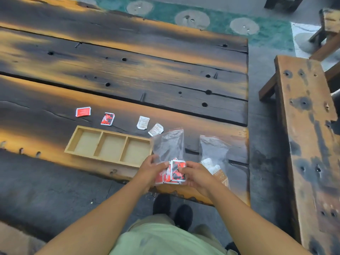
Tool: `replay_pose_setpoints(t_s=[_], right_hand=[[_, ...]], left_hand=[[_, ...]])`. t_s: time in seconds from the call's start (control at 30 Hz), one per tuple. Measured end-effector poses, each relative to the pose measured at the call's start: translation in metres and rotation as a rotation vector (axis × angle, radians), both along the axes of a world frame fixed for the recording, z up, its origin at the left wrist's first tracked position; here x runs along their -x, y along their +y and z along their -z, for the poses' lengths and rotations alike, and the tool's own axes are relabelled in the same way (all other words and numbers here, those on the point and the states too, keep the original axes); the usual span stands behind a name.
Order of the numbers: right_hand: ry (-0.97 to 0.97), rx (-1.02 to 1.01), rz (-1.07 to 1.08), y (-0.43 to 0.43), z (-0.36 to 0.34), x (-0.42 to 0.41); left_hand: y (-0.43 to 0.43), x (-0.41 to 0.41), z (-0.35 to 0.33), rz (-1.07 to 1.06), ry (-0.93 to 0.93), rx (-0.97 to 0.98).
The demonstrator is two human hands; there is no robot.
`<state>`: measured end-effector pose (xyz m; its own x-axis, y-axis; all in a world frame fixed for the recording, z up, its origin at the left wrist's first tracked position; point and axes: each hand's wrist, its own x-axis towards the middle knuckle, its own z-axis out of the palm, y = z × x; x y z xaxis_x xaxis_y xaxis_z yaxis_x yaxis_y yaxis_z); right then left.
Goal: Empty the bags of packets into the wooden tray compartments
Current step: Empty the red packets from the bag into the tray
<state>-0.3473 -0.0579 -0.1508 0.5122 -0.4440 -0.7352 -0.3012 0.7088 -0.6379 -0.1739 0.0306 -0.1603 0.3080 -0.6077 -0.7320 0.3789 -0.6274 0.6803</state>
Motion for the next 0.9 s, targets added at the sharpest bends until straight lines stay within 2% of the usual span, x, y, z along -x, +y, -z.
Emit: replay_pose_setpoints(t_s=[0.27, 0.37, 0.57, 0.7, 0.9], right_hand=[[-0.099, 0.010, -0.178, 0.006, -0.011, -0.041], [-0.099, 0.037, -0.281, 0.015, -0.013, -0.057], [-0.056, 0.143, -0.408, 0.027, -0.022, -0.078], [-0.052, 0.162, -0.414, 0.023, -0.028, -0.093], [-0.106, 0.153, -0.285, 0.016, -0.035, -0.142]], left_hand=[[0.039, -0.014, -0.029, -0.375, 0.151, 0.085], [0.061, -0.017, -0.034, -0.373, 0.136, 0.130], [0.079, -0.032, -0.038, -0.386, -0.065, 0.128], [0.079, -0.051, -0.041, -0.344, -0.119, 0.150], [0.077, -0.108, -0.035, -0.283, -0.131, 0.156]])
